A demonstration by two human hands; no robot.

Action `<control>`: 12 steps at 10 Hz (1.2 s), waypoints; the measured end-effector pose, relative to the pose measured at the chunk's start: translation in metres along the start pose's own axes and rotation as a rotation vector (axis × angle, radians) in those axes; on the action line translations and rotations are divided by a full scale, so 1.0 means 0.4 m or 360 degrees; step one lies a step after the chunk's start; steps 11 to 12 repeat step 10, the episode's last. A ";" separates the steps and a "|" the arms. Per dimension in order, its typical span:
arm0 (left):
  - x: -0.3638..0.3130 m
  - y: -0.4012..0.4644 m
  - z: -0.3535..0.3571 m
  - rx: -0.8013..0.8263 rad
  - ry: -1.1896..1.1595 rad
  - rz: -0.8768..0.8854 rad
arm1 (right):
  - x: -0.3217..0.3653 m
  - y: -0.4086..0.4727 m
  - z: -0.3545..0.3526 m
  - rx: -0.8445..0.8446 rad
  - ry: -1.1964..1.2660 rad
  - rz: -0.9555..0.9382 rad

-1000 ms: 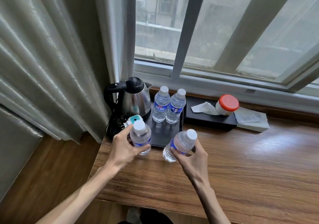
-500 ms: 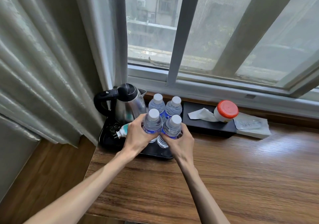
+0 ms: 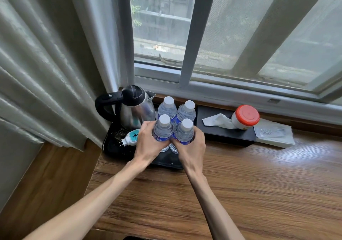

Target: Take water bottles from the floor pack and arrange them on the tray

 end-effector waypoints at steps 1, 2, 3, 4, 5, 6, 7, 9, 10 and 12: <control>0.006 -0.006 0.000 -0.0046 -0.0057 -0.0029 | 0.000 -0.008 0.009 -0.0045 0.0021 0.0024; 0.011 -0.013 -0.001 -0.0070 -0.0094 -0.0045 | -0.001 -0.015 0.014 -0.0070 0.0015 0.0003; 0.013 -0.014 0.000 -0.0069 -0.0105 -0.0024 | -0.001 -0.017 0.013 -0.0065 0.0028 0.0000; 0.012 -0.009 0.003 -0.0041 -0.0097 0.0012 | -0.003 -0.016 0.014 -0.0043 0.0039 0.0013; 0.012 -0.008 0.004 0.0004 -0.0073 0.0048 | -0.004 -0.016 0.013 -0.0030 0.0015 -0.0006; 0.016 -0.012 0.002 0.0038 -0.0067 0.0061 | -0.008 -0.020 0.013 -0.0010 0.0003 -0.0012; 0.013 -0.017 -0.003 0.0066 -0.0056 0.0066 | -0.007 -0.023 0.014 0.0048 -0.0007 -0.0004; -0.021 -0.032 -0.040 0.0240 -0.0098 0.0096 | 0.017 -0.050 -0.011 0.0154 -0.0007 0.0037; -0.036 -0.037 -0.066 0.0286 -0.0035 0.0166 | 0.044 -0.077 -0.038 0.0158 -0.0025 -0.0025; -0.036 -0.037 -0.066 0.0286 -0.0035 0.0166 | 0.044 -0.077 -0.038 0.0158 -0.0025 -0.0025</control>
Point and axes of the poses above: each hand's wrist, its own y-axis towards the middle knuckle, its own z-axis out of the palm, x = y × z, the point moved 2 cm from there along y, towards the middle knuckle, and after that the axes turned 7 degrees about z, right-handed, at the moved point
